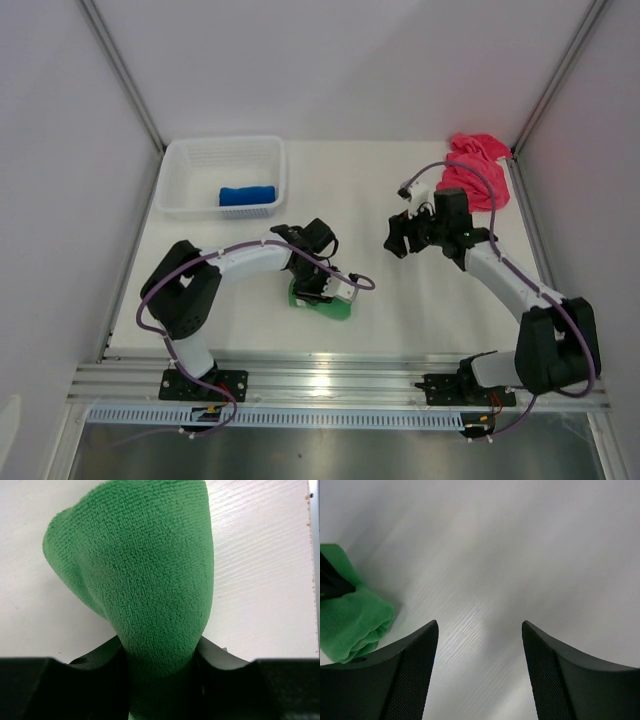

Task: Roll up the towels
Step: Place the rolled towel into the container

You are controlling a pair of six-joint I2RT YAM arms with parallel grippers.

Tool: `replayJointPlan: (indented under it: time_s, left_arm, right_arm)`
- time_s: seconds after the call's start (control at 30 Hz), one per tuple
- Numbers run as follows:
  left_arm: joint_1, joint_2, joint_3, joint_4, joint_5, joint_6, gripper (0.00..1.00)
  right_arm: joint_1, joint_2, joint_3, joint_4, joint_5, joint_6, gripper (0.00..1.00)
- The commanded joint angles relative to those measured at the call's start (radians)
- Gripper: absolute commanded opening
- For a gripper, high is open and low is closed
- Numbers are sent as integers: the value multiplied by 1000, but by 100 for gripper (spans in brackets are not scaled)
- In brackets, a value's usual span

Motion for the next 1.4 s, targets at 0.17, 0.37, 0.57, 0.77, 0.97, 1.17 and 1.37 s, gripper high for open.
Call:
replayJointPlan:
  time_s: [0.17, 0.37, 0.57, 0.77, 0.97, 1.17, 1.37]
  left_arm:
    - [25, -58, 84, 40, -22, -47, 1]
    - [72, -81, 112, 39, -34, -51, 1]
    - [131, -106, 164, 39, -86, -7, 1]
    - [252, -135, 283, 60, -177, 106, 1]
    - [422, -106, 415, 69, -262, 200, 1]
    - [582, -16, 530, 123, -304, 220, 1]
    - [717, 73, 549, 167, -275, 249, 1]
  right_arm:
    - [-18, -223, -33, 403, 73, -250, 99]
    - [-26, -203, 10, 282, 0, -332, 99]
    - [-26, -203, -33, 345, -27, -293, 99]
    - [-26, -179, -31, 391, -34, -264, 99]
    - [-24, -126, -38, 489, -87, -209, 99]
    - [14, -25, 13, 553, -116, -195, 99]
    - [114, 146, 197, 511, -69, -194, 100]
